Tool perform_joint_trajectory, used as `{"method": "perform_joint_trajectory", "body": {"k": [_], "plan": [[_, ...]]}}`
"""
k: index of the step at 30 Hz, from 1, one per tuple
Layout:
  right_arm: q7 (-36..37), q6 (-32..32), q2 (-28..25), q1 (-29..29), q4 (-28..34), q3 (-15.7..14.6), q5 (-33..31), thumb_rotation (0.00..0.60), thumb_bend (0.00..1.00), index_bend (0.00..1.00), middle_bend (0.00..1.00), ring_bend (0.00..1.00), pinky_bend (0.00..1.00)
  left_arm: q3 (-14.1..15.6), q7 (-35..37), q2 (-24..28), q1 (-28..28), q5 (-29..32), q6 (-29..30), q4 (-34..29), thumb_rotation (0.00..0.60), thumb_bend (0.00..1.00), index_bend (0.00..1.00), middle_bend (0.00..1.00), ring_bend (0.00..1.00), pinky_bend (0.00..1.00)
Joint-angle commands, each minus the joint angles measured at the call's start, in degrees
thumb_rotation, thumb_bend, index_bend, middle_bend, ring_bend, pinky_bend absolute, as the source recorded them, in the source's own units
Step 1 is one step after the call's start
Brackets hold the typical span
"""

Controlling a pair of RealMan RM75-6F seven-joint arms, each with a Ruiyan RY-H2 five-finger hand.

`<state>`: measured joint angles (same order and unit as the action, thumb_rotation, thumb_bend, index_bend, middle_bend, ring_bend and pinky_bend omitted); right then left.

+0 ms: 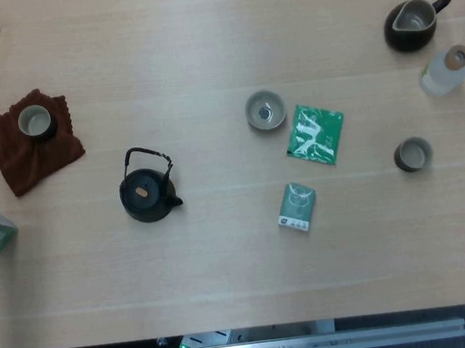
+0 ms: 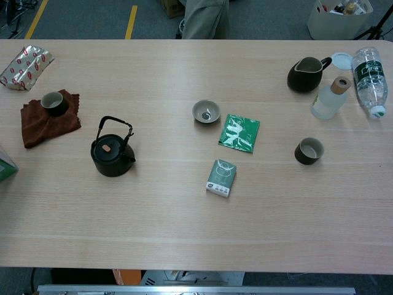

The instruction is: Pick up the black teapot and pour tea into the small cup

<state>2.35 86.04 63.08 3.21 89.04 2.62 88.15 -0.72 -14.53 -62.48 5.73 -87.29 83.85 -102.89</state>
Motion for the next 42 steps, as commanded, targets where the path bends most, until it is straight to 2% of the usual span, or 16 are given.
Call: {"method": "perform_joint_trajectory", "body": {"k": [1,10,19,30,33,37,42], "plan": [[-0.1,0.0,-0.1,0.0,0.2,0.0,0.0,0.6,0.14,0.34,0.3,0.18,0.26,0.1,0.0,0.0,0.1,0.1,-0.3,0.1,0.6,0.45,0.18,0.21,0.12,0.09],[-0.3,0.4,-0.8,0.1,1.1,0.0,0.6,0.6,0.14,0.34,0.3,0.18,0.26,0.1,0.9,0.5,0.5,-0.6,-0.7,0.1,0.6,0.45,0.18,0.21,0.12,0.09],[-0.4,0.9,-1.3,0.8,1.6,0.8,1.3,0.6,0.14,0.34,0.3,0.18,0.26,-0.2,2.4,1.9,3.3,-2.8,-3.7,-0.5,0.6,0.45,0.17,0.21,0.12,0.09],[-0.6,-0.2,-1.5,2.2,1.4,1.4,1.6,0.6,0.14,0.34,0.3,0.18,0.26,-1.1,4.0,3.7,12.0,-4.8,-15.2,-4.0,0.592,0.44,0.16,0.2,0.12,0.09],[-0.3,-0.4,-1.4,2.4,1.0,1.4,1.4,0.6,0.14,0.34,0.3,0.18,0.26,-1.7,4.1,3.3,14.6,-4.0,-18.8,-4.6,0.539,0.37,0.18,0.21,0.14,0.09],[0.2,-0.6,-1.4,2.4,0.5,1.5,1.0,0.6,0.14,0.34,0.3,0.18,0.26,-2.6,3.8,2.2,17.6,-1.7,-22.9,-5.3,0.375,0.28,0.2,0.22,0.15,0.09],[0.7,-1.0,-1.1,2.5,-0.2,1.3,0.7,0.6,0.14,0.34,0.3,0.18,0.26,-4.3,4.4,-0.3,21.3,3.2,-27.9,-6.0,0.247,0.22,0.21,0.23,0.15,0.09]]}}
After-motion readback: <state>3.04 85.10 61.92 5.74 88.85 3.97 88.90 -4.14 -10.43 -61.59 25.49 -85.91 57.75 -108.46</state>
